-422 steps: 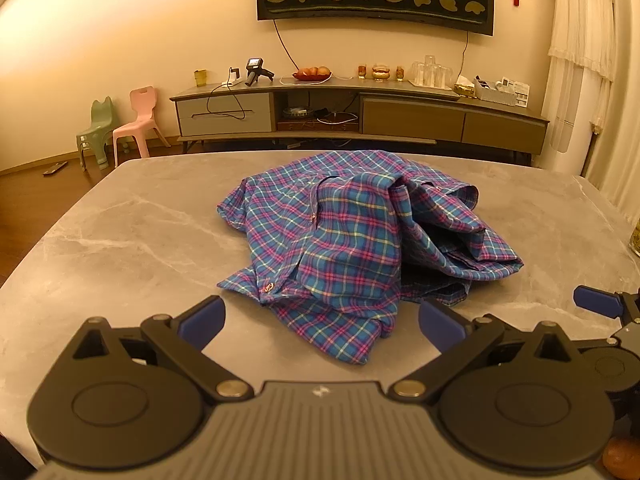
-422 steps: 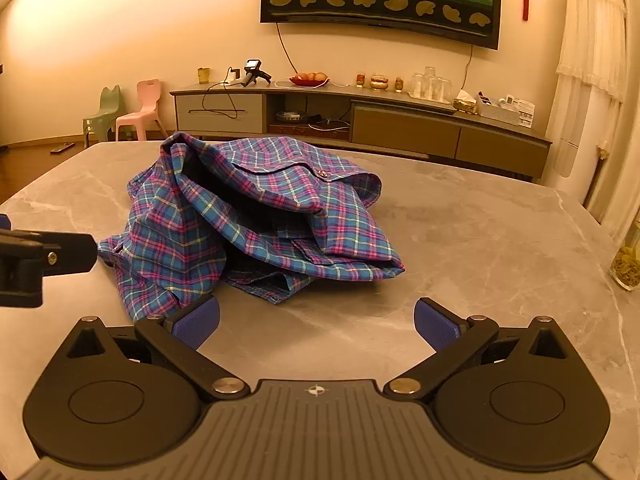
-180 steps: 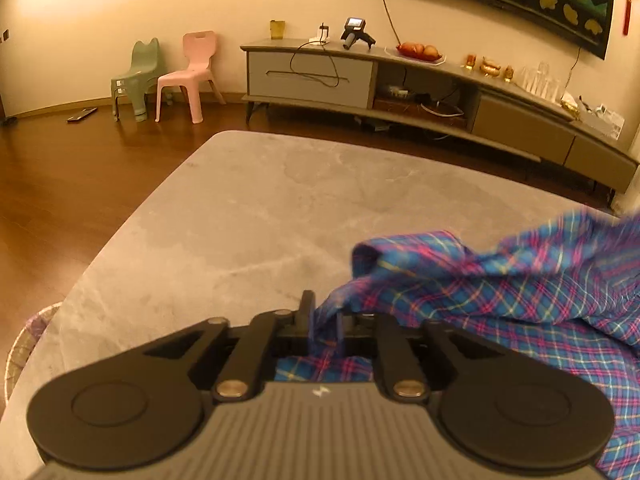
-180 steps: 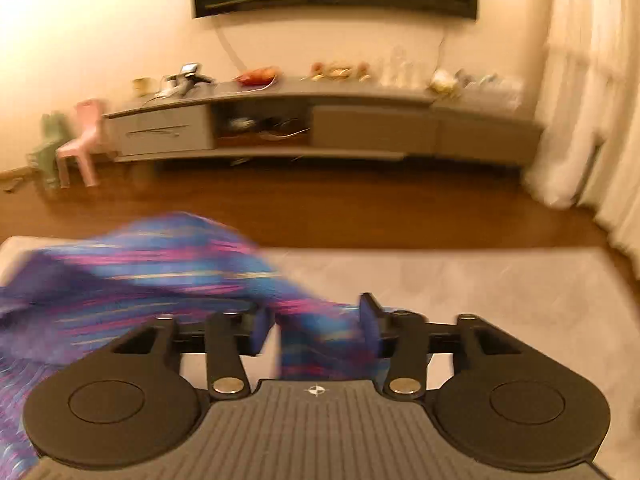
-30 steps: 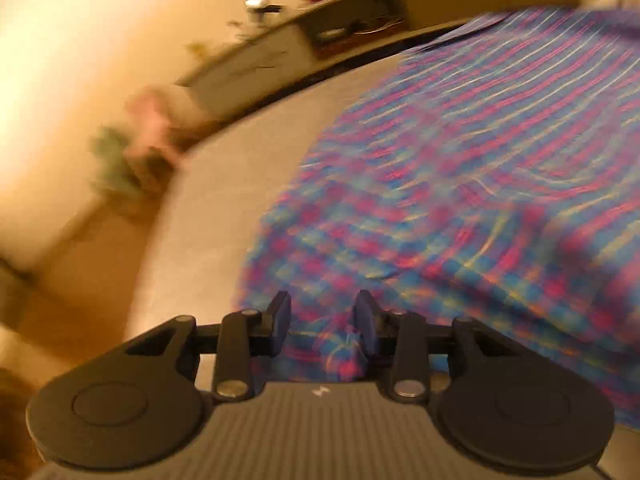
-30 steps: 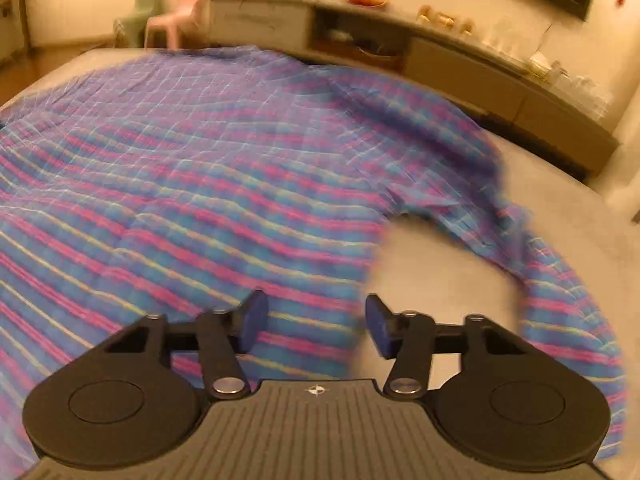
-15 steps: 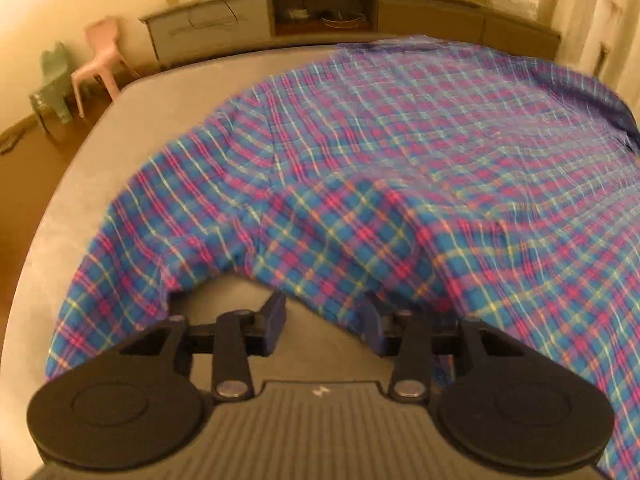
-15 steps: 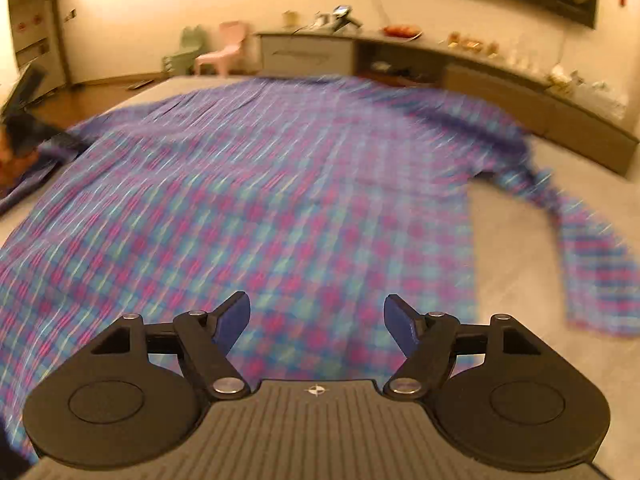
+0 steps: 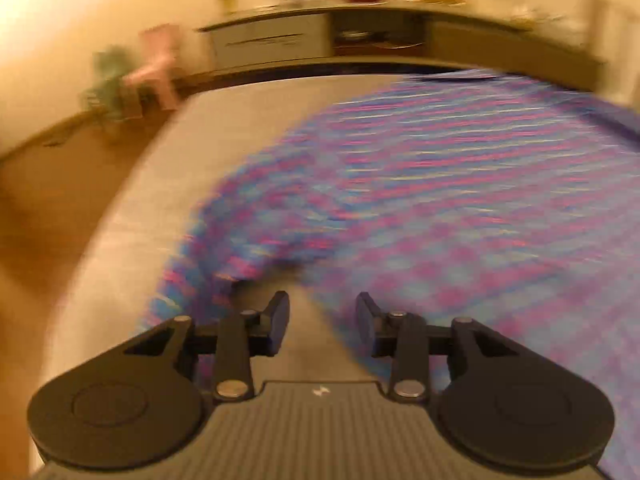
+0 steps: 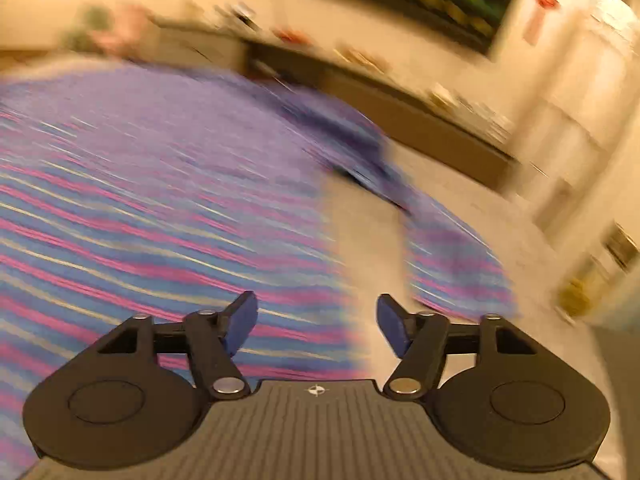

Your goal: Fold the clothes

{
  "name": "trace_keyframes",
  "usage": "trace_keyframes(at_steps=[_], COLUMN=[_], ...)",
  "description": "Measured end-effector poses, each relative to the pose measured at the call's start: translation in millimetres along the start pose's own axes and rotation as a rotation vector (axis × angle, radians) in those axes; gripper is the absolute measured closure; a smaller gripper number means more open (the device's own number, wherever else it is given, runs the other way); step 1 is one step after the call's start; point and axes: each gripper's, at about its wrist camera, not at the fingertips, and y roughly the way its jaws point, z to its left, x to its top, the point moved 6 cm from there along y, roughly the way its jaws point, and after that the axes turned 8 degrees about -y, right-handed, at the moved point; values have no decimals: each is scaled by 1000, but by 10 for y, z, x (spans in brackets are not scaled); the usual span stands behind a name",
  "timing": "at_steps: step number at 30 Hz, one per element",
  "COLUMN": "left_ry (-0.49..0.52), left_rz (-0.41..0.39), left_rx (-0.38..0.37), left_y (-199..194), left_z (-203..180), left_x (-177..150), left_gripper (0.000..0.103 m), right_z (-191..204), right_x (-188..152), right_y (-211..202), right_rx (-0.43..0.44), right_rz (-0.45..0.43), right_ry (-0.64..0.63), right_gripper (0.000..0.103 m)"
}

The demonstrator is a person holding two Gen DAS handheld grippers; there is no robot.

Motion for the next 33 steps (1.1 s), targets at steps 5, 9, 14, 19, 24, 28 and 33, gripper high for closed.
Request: trace_keyframes(at_steps=[5,9,14,19,24,28,33], left_ry=[-46,-241,-316,-337,-461,-610,-720], left_rz=[43,44,19,-28,-106,-73,-45], left_rx=[-12,-105,-157,-202,-263,-336,-362], left_y=[-10,-143,-338,-630,-1021,-1082,-1070], left_z=[37,291,376,340,383,254,143], left_x=[-157,-109,-112,-170,-348,-799,-1167], left_gripper=[60,58,55,53,48,42,43], right_z=[663,1218,2382,2812,1834,697,1108], right_x=[154,455,340,62,847,925,716], right_y=[-44,-655,-1342,-1027,-1053,-640,-891], right_rx=[174,317,617,442,585,651,743], right_rz=[-34,-201,-352,-306,-388,-361,-393], right_ry=[-44,-110,-515,-894,-206,437,46], right_gripper=[27,24,8,81,103,103,66])
